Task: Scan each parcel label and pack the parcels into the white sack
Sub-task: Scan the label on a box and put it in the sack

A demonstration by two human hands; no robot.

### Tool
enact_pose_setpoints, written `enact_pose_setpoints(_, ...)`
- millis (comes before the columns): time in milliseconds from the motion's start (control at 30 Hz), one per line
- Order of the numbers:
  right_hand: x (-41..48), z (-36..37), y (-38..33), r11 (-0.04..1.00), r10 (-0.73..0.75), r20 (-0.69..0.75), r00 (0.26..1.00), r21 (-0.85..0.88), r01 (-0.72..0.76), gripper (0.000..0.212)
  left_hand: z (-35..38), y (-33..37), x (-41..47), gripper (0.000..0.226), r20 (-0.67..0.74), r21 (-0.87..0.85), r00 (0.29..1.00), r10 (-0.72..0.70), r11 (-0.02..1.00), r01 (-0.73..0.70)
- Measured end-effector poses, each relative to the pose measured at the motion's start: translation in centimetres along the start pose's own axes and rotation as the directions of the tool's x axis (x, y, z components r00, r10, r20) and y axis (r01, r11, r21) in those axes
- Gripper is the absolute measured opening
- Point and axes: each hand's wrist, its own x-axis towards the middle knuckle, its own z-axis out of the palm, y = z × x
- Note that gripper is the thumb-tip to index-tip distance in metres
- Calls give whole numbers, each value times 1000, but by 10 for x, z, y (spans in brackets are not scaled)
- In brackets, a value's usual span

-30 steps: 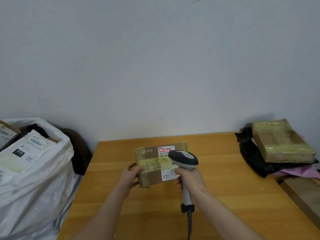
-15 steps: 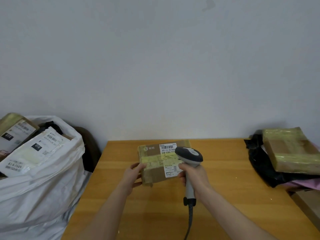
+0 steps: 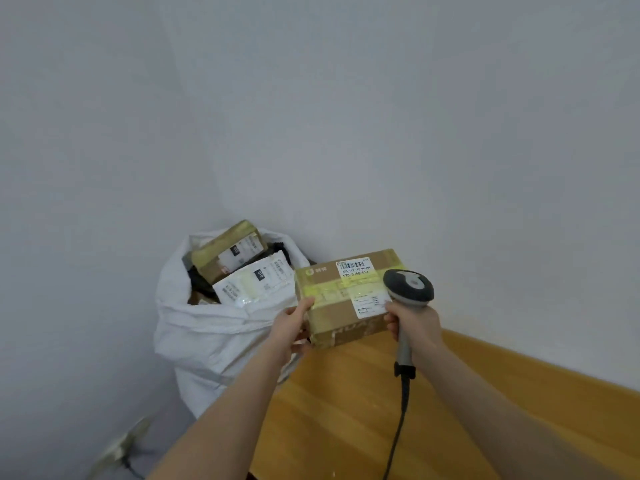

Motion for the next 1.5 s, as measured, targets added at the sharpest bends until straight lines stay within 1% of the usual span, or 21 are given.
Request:
enact_pose_setpoints(67, 0, 35, -7, 1000, -28, 54, 998, -6, 28, 6, -33, 15, 2, 59, -59, -37, 998, 22, 999, -24)
enact_pose_setpoints(133, -1, 69, -11, 998, -52, 96, 994, -17, 53, 10, -66, 28, 7, 59, -107, -73, 994, 30, 997, -38)
enact_pose_setpoints(267, 4, 138, -17, 996, -85, 147, 985, -9, 87, 13, -131, 47, 29, 60, -162, -140, 986, 48, 988, -71)
enact_pose_setpoints(400, 16, 221, -27, 989, -144, 141, 979, 5, 145, 15, -191, 63, 68, 64, -184, -212, 981, 69, 971, -108)
enact_pose_setpoints(533, 27, 305, -33, 984, -176, 141, 974, 19, 175, 17, -243, 81, 111, 58, -166, -345, 984, 68, 930, -123)
enact_pose_setpoints(567, 30, 321, -35, 986, -168, 134, 977, 33, 165, 17, -254, 88, 121, 59, -177, -370, 981, 77, 919, -138)
enact_pose_setpoints(633, 38, 346, -40, 988, -155, 108, 982, 45, 151, 15, -276, 104, 141, 70, -252, -364, 960, 126, 906, -215)
enact_pose_setpoints(700, 48, 365, -44, 987, -159, 84, 984, 37, 156, 18, -298, 125, 162, 85, -367, -261, 901, 232, 904, -339)
enact_pose_setpoints(767, 59, 378, -46, 987, -162, 63, 985, 24, 160, 20, -316, 144, 180, 98, -464, -54, 815, 347, 908, -417)
enact_pose_setpoints(833, 74, 389, -46, 988, -156, 53, 986, 17, 156, 19, -330, 158, 199, 102, -516, 162, 740, 432, 897, -411)
enact_pose_setpoints(900, 89, 399, -46, 989, -151, 52, 987, 12, 150, 18, -338, 166, 217, 102, -515, 316, 707, 484, 874, -368)
enact_pose_setpoints(1000, 113, 410, -45, 995, -95, 77, 992, 32, 93, 18, -340, 168, 243, 105, -458, 514, 695, 553, 803, -301)
enact_pose_setpoints(1100, 133, 419, -47, 998, -23, 129, 991, 53, 17, 18, -337, 164, 266, 109, -415, 591, 710, 569, 762, -265)
enact_pose_setpoints(1167, 144, 425, -47, 996, 21, 133, 991, 78, -32, 22, -336, 162, 278, 111, -397, 616, 714, 577, 744, -259)
enact_pose_setpoints(1233, 152, 432, -47, 991, 67, 121, 990, 106, -80, 22, -337, 161, 288, 111, -360, 642, 711, 604, 713, -281)
enact_pose_setpoints(1300, 159, 443, -50, 984, 73, 119, 990, 154, -91, 21, -338, 163, 296, 113, -304, 673, 709, 636, 670, -312)
enact_pose_setpoints(1367, 166, 457, -55, 974, 67, 114, 991, 207, -89, 19, -339, 164, 305, 115, -218, 708, 733, 645, 621, -337)
enact_pose_setpoints(1400, 168, 463, -57, 967, 87, 88, 992, 230, -105, 22, -340, 162, 309, 114, -161, 724, 746, 646, 591, -356)
enact_pose_setpoints(1433, 171, 467, -58, 959, 119, 50, 992, 251, -128, 28, -340, 157, 312, 112, -100, 738, 745, 660, 551, -390)
enact_pose_setpoints(1500, 172, 474, -59, 947, 163, -10, 987, 283, -153, 33, -342, 145, 317, 104, 10, 770, 702, 712, 443, -459)
